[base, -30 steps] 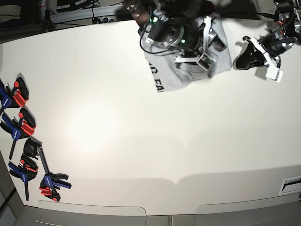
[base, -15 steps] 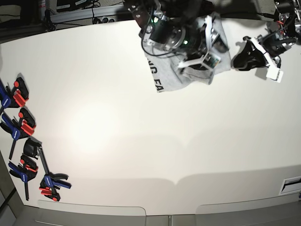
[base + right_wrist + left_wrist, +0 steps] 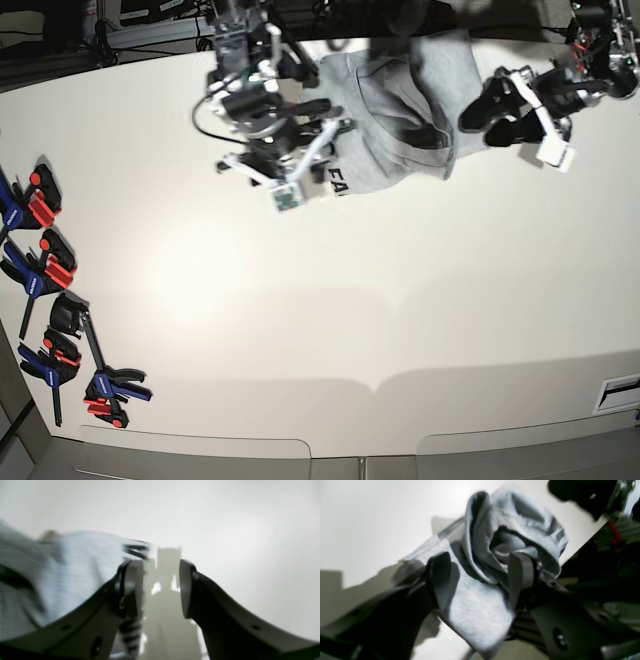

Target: Fold the T-shirt properly

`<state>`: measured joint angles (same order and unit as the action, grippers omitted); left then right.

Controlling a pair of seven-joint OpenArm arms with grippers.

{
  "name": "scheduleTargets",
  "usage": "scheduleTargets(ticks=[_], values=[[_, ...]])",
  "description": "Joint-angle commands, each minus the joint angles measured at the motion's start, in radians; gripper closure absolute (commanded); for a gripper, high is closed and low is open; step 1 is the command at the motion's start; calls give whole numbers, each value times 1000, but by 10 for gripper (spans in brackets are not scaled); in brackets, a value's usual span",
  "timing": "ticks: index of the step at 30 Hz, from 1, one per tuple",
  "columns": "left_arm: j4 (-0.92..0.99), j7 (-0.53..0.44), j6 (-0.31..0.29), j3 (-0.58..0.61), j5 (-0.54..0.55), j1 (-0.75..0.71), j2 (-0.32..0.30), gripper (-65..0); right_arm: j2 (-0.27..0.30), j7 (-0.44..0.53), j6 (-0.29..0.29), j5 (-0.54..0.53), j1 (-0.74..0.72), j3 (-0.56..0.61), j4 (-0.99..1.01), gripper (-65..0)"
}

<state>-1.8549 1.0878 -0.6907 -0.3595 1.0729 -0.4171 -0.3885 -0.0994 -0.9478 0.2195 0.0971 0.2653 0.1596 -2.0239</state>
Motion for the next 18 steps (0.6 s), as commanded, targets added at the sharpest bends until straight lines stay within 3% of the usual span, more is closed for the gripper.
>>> scheduleTargets(ticks=[1, 3, 11, 18], values=[[-17, -43, 19, 9, -6, 9, -13, -340, -3, 20, 0, -11, -3, -16, -19, -223], [-17, -74, 61, 36, -69, 23, -11, -340, -3, 20, 0, -11, 4, -60, -19, -223], [-17, -86, 63, 80, -105, 85, 20, -340, 3, 22, 0, -26, 6, -199, -19, -223], [-17, -108, 63, 145, -140, 88, 26, -340, 33, 25, 0, -29, 6, -238, -19, -223]])
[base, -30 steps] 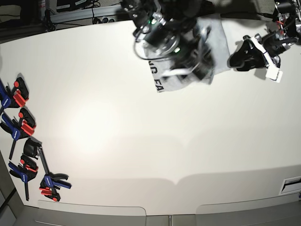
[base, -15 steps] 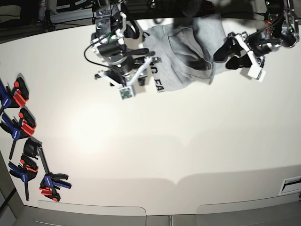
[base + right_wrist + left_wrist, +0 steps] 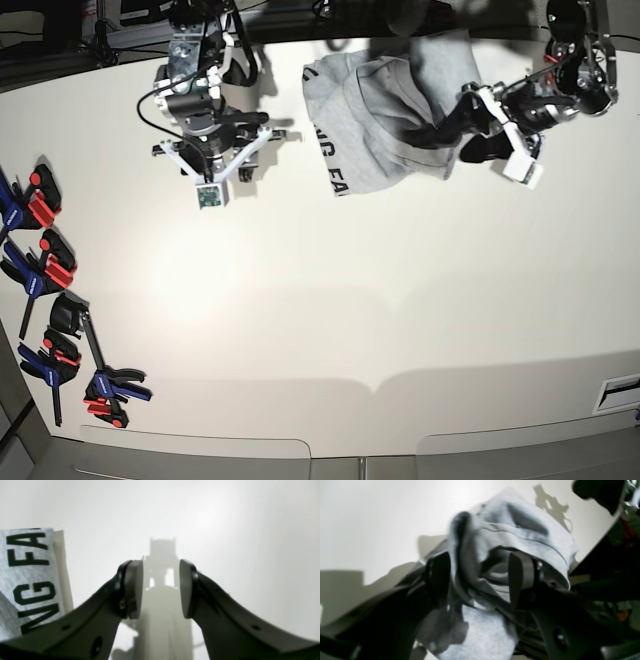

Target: Fold the T-shirt properly

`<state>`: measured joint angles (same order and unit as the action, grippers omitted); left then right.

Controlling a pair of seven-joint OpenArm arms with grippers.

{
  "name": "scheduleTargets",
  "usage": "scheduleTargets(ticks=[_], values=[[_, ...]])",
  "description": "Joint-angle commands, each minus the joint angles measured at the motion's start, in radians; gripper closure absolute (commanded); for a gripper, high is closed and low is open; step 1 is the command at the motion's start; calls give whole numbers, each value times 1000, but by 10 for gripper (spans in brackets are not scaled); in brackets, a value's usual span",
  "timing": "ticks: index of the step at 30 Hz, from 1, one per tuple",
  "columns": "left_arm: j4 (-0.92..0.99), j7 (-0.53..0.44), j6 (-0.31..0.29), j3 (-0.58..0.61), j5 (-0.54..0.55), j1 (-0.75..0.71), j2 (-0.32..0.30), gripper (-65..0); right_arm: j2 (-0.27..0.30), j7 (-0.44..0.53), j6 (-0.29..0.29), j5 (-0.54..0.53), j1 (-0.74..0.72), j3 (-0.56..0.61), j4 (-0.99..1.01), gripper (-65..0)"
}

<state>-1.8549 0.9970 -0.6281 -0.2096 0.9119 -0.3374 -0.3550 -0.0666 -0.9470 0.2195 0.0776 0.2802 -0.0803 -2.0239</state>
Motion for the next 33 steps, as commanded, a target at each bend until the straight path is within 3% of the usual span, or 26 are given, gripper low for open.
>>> scheduleTargets(ticks=[1, 7, 9, 12, 17, 22, 27, 28, 30, 31, 33], values=[[-17, -32, 1, 13, -6, 9, -8, -340, 0, 27, 0, -11, -8, 2, -19, -223], [-16, -117, 98, 95, -161, 14, -8, -322, 0, 31, 0, -31, -8, 2, -19, -223], [-17, -112, 137, 94, -193, 23, -8, -235, 0, 31, 1, -54, -8, 2, -19, -223], [-17, -97, 172, 87, -227, 28, -9, 0, 0, 31, 1, -59, -8, 2, -19, -223], [-98, 51, 172, 2, -190, 14, -11, 0, 0, 31, 1, -59, -8, 2, -19, -223], [-207, 26, 173, -100, -178, -54, -58, 0, 0, 31, 1, -59, -8, 2, -19, -223], [-206, 25, 173, -111, -170, -84, -64, 0, 0, 35, 1, -59, -8, 2, -19, -223], [-206, 25, 172, -111, -170, -84, -64, -42, 0, 35, 1, -59, -8, 2, -19, -223], [-206, 24, 172, -111, -172, -84, -64, -245, 0, 34, 1, -59, -8, 2, -19, -223], [-206, 24, 172, -111, -181, -84, -64, -316, 0, 34, 1, -59, -8, 2, -19, -223], [-206, 35, 173, -112, -193, -84, -64, -349, 0, 34, 1, -59, -8, 2, -19, -223]])
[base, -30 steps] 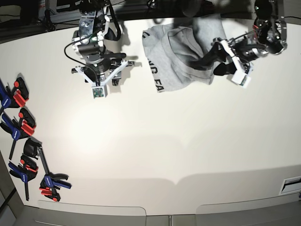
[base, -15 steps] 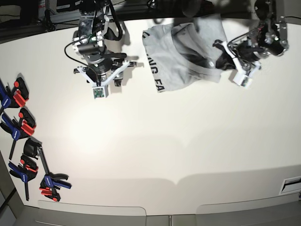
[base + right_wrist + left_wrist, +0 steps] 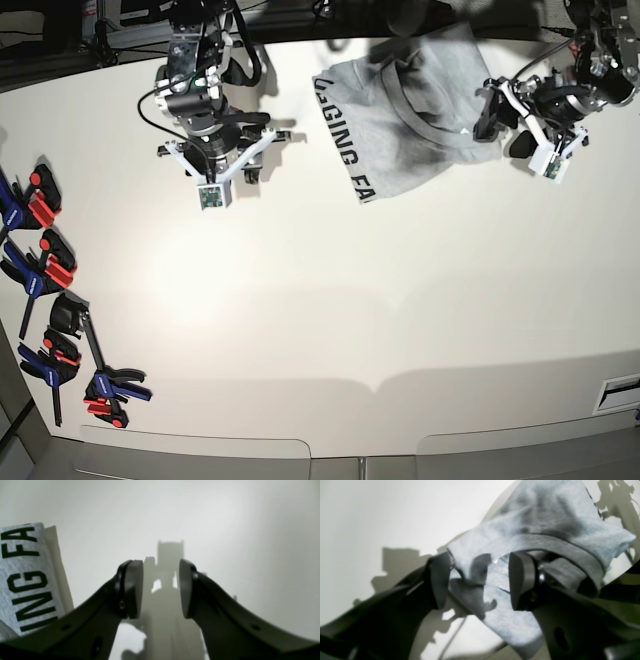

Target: Fold the T-shirt properly

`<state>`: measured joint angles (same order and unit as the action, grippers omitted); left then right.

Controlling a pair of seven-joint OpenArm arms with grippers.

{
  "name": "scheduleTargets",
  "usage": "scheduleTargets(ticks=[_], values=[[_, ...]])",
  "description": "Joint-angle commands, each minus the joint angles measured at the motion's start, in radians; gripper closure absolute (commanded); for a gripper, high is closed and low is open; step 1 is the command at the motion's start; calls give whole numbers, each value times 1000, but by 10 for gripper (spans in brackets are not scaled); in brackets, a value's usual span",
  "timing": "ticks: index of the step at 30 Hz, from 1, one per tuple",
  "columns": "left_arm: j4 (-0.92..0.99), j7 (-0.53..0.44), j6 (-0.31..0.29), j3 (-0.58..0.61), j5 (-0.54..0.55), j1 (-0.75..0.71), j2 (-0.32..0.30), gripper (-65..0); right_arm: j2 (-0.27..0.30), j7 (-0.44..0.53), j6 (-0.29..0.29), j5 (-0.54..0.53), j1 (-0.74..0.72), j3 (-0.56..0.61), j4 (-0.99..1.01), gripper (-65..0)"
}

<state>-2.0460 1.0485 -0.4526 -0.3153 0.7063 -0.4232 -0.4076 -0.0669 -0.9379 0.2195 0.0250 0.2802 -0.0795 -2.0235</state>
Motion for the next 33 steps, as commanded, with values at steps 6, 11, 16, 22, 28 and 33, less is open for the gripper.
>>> scheduleTargets(ticks=[6, 11, 16, 22, 28, 33], values=[[-20, 19, 0, -6, 89, -63, -11, -345, 0, 25, 1, -6, -8, 1, -19, -223], [-79, 53, -35, -6, 180, -183, -11, -316, 1, 26, 1, -6, -8, 1, -19, -223], [-117, 50, -58, -3, 230, -274, -11, -316, 1, 33, 1, -6, -8, 1, -19, -223], [-72, -7, -60, 48, 188, -328, 6, -399, 1, 34, 1, -8, -9, 2, -19, -223], [-13, -74, -56, 190, 93, -307, 56, -400, 0, 37, 1, -33, -9, 2, -19, -223], [-8, -116, -3, 264, 9, -271, 78, -400, 0, 37, 1, -33, -9, 2, -19, -223]])
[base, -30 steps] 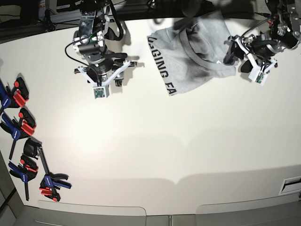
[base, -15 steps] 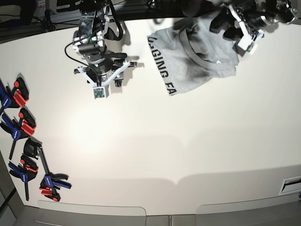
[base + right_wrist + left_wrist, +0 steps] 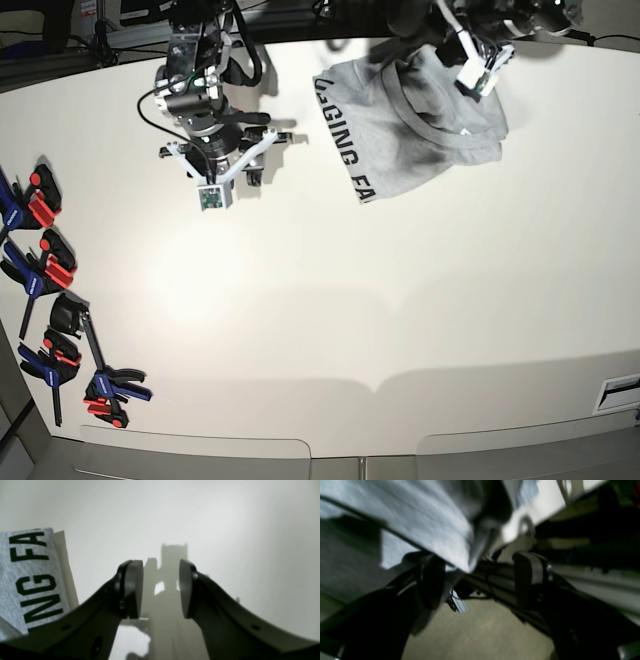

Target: Fold the T-shirt properly

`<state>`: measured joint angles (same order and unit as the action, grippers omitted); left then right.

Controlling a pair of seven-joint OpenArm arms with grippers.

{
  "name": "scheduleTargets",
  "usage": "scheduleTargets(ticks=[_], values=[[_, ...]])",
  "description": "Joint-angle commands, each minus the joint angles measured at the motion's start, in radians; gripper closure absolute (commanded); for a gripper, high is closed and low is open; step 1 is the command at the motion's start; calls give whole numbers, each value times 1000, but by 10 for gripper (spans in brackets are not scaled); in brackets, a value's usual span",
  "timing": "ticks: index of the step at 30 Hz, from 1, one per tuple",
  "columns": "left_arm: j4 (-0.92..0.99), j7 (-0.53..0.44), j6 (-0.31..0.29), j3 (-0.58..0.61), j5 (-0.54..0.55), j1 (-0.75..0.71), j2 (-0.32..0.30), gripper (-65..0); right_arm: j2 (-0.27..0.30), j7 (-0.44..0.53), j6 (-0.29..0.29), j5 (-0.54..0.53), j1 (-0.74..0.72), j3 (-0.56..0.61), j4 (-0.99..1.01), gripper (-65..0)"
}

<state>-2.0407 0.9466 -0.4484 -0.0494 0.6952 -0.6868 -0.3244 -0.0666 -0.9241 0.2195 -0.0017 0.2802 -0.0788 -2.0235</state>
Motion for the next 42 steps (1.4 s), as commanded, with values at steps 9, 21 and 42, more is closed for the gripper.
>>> scheduleTargets(ticks=[9, 21, 42], values=[[-14, -40, 37, 51, -68, 27, 8, -257, 0, 27, 1, -6, -9, 1, -19, -223], [-69, 104, 39, 47, -154, 19, -37, 0, 0, 26, 1, -6, -9, 1, -19, -223], [-196, 146, 127, -3, -250, -136, -112, 0, 0, 27, 1, -10, -14, 1, -19, -223]])
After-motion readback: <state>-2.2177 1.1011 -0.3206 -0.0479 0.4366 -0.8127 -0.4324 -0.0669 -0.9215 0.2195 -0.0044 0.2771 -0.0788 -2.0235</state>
